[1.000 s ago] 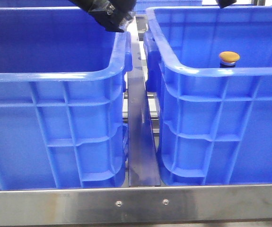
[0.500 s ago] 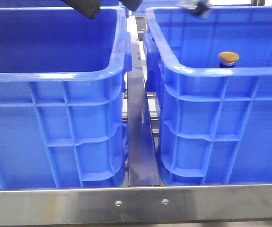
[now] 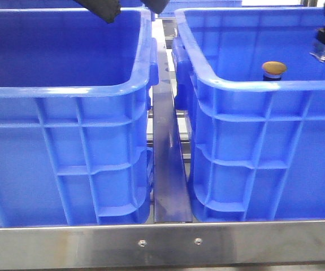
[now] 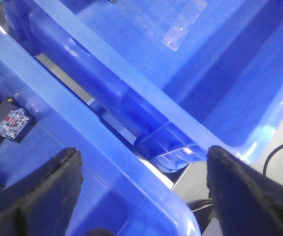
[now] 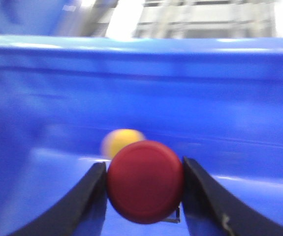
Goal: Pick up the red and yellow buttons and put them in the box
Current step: 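Place the red button beside the yellow one and open the right gripper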
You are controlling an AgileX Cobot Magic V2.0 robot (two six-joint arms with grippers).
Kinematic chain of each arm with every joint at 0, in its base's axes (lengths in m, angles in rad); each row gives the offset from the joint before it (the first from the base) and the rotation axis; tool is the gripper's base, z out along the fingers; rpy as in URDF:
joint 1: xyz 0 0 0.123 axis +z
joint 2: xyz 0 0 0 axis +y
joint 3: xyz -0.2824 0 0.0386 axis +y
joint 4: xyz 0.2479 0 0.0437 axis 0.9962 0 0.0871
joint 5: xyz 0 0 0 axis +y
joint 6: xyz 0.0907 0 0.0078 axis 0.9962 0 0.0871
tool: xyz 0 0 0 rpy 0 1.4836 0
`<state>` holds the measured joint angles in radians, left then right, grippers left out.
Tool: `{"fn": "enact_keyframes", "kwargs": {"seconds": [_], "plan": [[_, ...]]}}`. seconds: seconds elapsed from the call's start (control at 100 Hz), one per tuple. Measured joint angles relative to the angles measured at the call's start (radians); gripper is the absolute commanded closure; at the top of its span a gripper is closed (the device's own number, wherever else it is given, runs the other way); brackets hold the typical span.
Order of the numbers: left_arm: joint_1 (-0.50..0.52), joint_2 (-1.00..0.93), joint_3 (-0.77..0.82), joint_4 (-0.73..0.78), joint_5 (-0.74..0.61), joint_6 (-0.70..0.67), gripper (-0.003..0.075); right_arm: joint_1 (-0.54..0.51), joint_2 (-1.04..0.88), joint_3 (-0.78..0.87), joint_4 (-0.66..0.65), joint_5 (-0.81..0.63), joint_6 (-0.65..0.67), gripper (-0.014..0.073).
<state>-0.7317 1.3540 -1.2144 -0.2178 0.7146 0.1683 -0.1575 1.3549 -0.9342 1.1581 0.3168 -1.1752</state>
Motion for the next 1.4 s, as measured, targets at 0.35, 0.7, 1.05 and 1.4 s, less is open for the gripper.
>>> {"fn": "enact_keyframes", "kwargs": {"seconds": [0.35, 0.7, 1.05, 1.4], "plan": [[0.000, 0.000, 0.000, 0.000, -0.004, 0.000, 0.0231, 0.000, 0.170, -0.014, 0.012, -0.164, -0.029, 0.0361], [0.000, 0.000, 0.000, 0.000, -0.010, 0.000, 0.0231, 0.017, 0.350, -0.166, 0.021, -0.174, -0.033, 0.0361], [0.000, 0.000, 0.000, 0.000, -0.012, 0.001, 0.0231, 0.017, 0.392, -0.187, 0.033, -0.174, -0.033, 0.0230], [0.000, 0.000, 0.000, 0.000, -0.012, 0.002, 0.0231, 0.017, 0.393, -0.187, 0.060, -0.159, -0.033, 0.0042]]}}
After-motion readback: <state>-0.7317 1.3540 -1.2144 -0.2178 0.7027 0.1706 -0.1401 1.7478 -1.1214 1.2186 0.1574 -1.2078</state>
